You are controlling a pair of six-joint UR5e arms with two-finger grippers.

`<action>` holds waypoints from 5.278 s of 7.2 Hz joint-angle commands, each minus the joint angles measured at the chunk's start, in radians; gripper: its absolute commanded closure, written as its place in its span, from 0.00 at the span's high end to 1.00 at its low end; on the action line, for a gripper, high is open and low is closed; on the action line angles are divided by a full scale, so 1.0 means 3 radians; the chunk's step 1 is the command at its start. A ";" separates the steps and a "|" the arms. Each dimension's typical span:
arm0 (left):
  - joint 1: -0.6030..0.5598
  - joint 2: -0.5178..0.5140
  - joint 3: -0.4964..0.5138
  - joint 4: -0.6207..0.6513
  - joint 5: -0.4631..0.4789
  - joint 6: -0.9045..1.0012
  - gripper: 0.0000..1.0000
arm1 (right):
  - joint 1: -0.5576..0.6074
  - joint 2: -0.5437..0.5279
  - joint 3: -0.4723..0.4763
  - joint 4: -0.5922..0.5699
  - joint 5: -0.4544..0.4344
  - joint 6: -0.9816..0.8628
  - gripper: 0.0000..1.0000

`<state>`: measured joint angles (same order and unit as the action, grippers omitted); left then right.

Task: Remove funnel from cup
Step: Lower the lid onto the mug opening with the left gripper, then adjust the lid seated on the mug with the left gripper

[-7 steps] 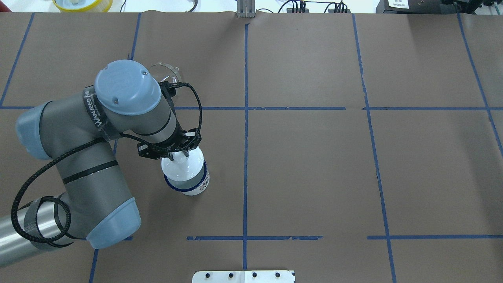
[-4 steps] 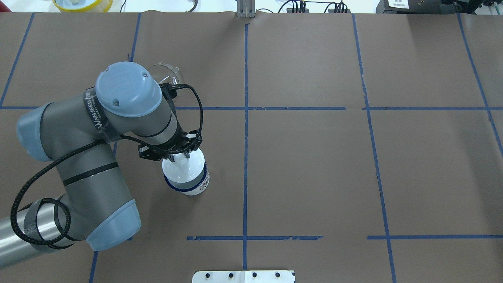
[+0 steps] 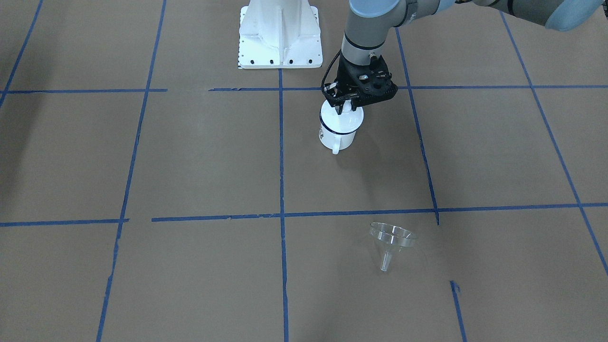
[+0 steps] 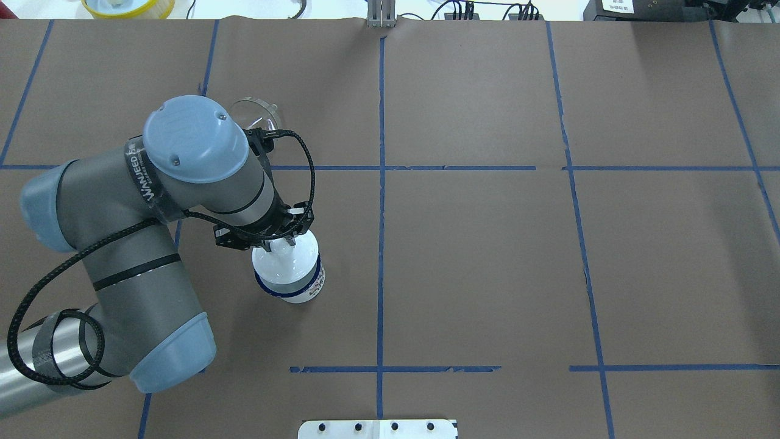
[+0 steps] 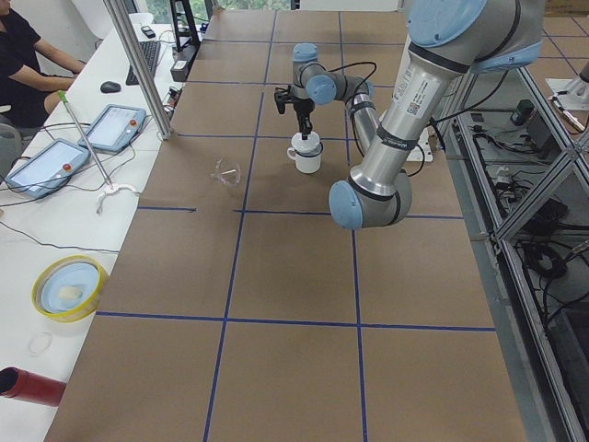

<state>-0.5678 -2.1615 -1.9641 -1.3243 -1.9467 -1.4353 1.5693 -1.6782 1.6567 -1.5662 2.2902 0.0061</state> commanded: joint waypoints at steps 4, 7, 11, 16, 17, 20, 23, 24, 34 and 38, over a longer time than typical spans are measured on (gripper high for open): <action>0.0041 0.0000 -0.0003 0.0007 -0.0005 -0.0002 0.00 | 0.0000 0.0000 0.0000 0.0000 0.0000 0.0000 1.00; 0.0052 0.0076 -0.0044 0.0007 -0.0020 0.0003 0.00 | 0.0000 0.0000 0.0000 0.0000 0.0000 0.0000 1.00; 0.0072 0.0092 -0.0064 0.0007 -0.0041 -0.0002 0.00 | 0.0000 0.0000 0.0000 0.0000 0.0000 0.0000 1.00; 0.0103 0.0072 -0.0054 -0.0003 -0.0036 -0.0058 0.00 | 0.0000 0.0000 0.0000 0.0000 0.0000 0.0000 1.00; 0.0103 0.0072 -0.0054 0.0002 -0.0036 -0.0058 0.00 | 0.0000 0.0000 0.0000 0.0000 0.0000 0.0000 1.00; 0.0103 0.0062 -0.0044 -0.0004 -0.0036 -0.0058 0.00 | 0.0000 0.0000 0.0000 0.0000 0.0000 0.0000 1.00; 0.0103 0.0067 -0.0029 -0.0004 -0.0030 -0.0048 0.00 | 0.0000 0.0000 0.0000 0.0000 0.0000 0.0000 1.00; 0.0103 0.0067 -0.0029 -0.0004 -0.0030 -0.0048 0.00 | 0.0000 0.0000 0.0000 0.0000 0.0000 0.0000 1.00; 0.0149 0.0067 -0.0069 -0.0039 -0.0046 -0.0068 1.00 | 0.0000 0.0000 0.0000 0.0000 0.0000 0.0000 1.00; 0.0379 0.0067 -0.0029 -0.0208 -0.0046 -0.0237 1.00 | 0.0000 0.0000 0.0000 0.0000 0.0000 0.0000 1.00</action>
<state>-0.4670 -2.1415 -1.9759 -1.3681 -1.9604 -1.4873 1.5693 -1.6782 1.6567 -1.5662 2.2902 0.0062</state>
